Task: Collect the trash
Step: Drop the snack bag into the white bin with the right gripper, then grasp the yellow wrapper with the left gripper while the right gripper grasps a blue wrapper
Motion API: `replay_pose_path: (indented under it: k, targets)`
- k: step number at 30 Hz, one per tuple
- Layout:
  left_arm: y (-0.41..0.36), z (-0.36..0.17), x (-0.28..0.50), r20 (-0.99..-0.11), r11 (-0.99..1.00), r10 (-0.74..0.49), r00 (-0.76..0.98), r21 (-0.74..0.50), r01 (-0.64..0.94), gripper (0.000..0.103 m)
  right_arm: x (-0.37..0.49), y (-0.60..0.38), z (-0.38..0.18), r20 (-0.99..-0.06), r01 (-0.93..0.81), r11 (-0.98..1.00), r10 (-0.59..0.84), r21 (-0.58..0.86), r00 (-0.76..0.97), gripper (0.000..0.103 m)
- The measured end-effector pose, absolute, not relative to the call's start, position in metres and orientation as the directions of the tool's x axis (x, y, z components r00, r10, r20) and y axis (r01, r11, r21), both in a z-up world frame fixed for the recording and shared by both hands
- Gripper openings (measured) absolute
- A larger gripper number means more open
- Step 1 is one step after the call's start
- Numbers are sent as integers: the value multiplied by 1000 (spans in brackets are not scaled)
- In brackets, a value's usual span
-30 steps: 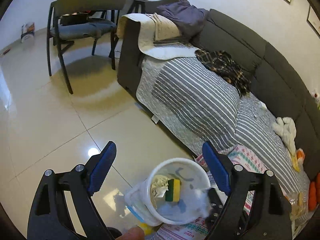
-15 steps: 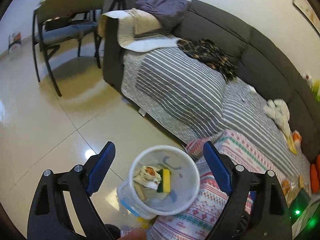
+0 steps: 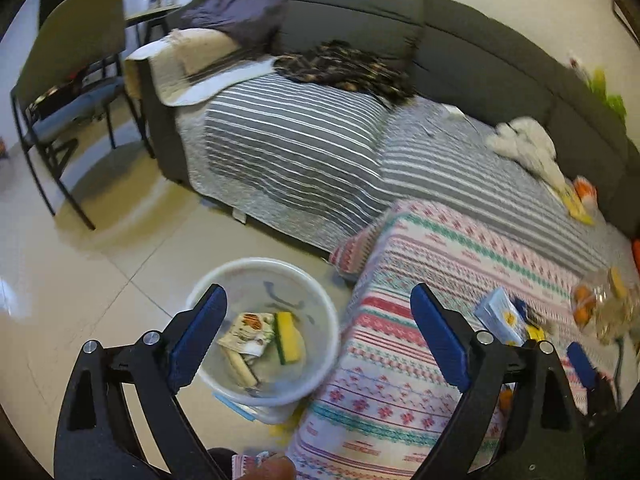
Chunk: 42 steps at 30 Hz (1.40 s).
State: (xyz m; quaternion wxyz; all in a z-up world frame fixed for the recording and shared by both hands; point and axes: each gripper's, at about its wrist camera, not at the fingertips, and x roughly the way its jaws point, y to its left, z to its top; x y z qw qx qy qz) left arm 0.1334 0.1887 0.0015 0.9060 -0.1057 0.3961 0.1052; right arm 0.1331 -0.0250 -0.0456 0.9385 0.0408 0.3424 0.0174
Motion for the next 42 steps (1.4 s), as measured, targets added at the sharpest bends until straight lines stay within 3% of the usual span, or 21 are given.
replay_pose_path:
  k: [12, 17, 25, 28, 31, 32, 36, 42]
  targets:
    - [96, -26, 155, -780, 989, -7, 625, -97, -110, 89, 116, -152, -66, -678, 206, 975, -96, 84, 729, 86]
    - [49, -47, 167, -818, 983, -161, 552, -183, 15, 89, 112, -206, -73, -712, 306, 935, -93, 177, 696, 86]
    - [-27, -76, 193, -844, 966, -254, 472, -200, 162, 88, 104, -246, -68, -719, 353, 914, -109, 198, 686, 86]
    - [-47, -93, 201, -860, 963, -260, 439, -195, 188, 74, 105, -257, -68, -722, 371, 906, -117, 204, 682, 86]
    - [-56, -104, 206, -860, 948, -306, 409, -237, 211, 41, 109, -262, -71, -727, 375, 905, -119, 200, 676, 86]
    - [-58, -106, 206, -860, 945, -315, 402, -242, 221, 22, 111, -263, -74, -731, 369, 907, -112, 201, 674, 86]
    - [-54, -98, 194, -844, 937, -340, 414, -264, 231, 12, 119, -260, -76, -734, 341, 918, -89, 202, 674, 86]
    - [-31, -60, 165, -808, 932, -350, 474, -251, 262, 11, 132, -235, -77, -738, 251, 956, -59, 152, 672, 86]
